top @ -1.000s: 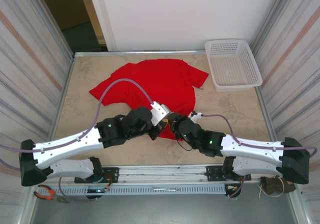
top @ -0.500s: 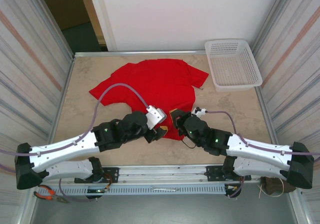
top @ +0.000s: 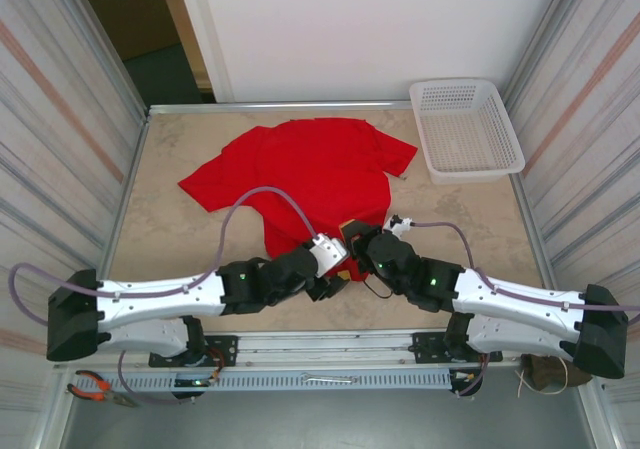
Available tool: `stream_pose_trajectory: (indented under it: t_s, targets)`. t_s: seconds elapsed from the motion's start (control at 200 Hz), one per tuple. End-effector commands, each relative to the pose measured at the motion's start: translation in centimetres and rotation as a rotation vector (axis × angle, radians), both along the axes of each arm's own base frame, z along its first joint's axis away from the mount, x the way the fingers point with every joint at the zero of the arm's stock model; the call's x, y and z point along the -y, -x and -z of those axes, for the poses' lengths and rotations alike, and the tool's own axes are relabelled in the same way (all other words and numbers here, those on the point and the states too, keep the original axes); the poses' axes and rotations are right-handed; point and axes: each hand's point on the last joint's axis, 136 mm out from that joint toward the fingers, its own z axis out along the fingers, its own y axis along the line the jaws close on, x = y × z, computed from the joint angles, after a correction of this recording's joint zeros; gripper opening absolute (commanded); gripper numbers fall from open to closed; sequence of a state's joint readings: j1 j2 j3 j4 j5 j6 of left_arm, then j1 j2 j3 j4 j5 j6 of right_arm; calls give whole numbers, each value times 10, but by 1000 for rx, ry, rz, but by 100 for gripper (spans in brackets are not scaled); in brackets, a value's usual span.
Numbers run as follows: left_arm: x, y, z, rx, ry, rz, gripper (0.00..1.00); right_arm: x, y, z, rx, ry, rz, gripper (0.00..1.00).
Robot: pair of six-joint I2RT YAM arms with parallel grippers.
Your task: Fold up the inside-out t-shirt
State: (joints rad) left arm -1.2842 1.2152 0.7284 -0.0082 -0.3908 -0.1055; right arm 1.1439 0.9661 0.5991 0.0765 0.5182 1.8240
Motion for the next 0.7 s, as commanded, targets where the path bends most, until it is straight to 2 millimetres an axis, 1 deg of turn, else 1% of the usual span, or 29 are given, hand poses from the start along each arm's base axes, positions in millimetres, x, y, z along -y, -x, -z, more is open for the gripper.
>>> stream_pose_trajectory:
  t_s: [0.0, 0.06, 0.085, 0.115, 0.145, 0.17, 0.185, 0.215, 0.296, 0.446, 0.571, 0.586, 0.601, 0.661, 0.696]
  targets:
    - [4, -22, -16, 88, 71, -105, 75, 3, -1, -17, 26, -20, 2, 0]
    - [3, -31, -14, 98, 63, -133, 73, 4, -1, -17, 27, -18, 4, 0]
    - [1, -35, -12, 100, 57, -147, 70, 4, -1, -18, 28, -18, 5, 0]
    - [-2, -40, -10, 101, 53, -164, 64, 5, -1, -18, 28, -17, 8, 0]
    - [-6, -45, -8, 100, 51, -176, 54, 6, -1, -18, 30, -16, 10, 0]
    - [-9, -48, -8, 99, 52, -185, 44, 7, 0, -18, 30, -16, 12, 0]
    - [-11, -49, -9, 100, 54, -185, 37, 8, 0, -18, 29, -15, 14, 0]
    - [-14, -50, -12, 102, 63, -183, 25, 10, -1, -18, 29, -13, 19, 0]
    - [-21, -52, -29, 101, 94, -160, 0, 13, 0, -16, 26, -14, 25, 0]
    - [-32, -53, -66, 141, 122, -127, 0, 15, 0, -15, 26, -23, 35, 0]
    - [-39, -45, -83, 151, 160, -104, 0, 16, 0, -14, 26, -18, 33, 0]
    - [-39, -45, -86, 151, 166, -102, 0, 16, 0, -15, 28, -18, 33, 4]
    - [-39, -43, -88, 150, 173, -96, 0, 17, -1, -15, 30, -15, 31, 11]
    - [-38, -39, -98, 145, 193, -75, 0, 21, -1, -14, 39, 1, 34, 42]
    - [-37, -38, -103, 137, 197, -67, 0, 25, 0, -17, 59, 14, 34, 51]
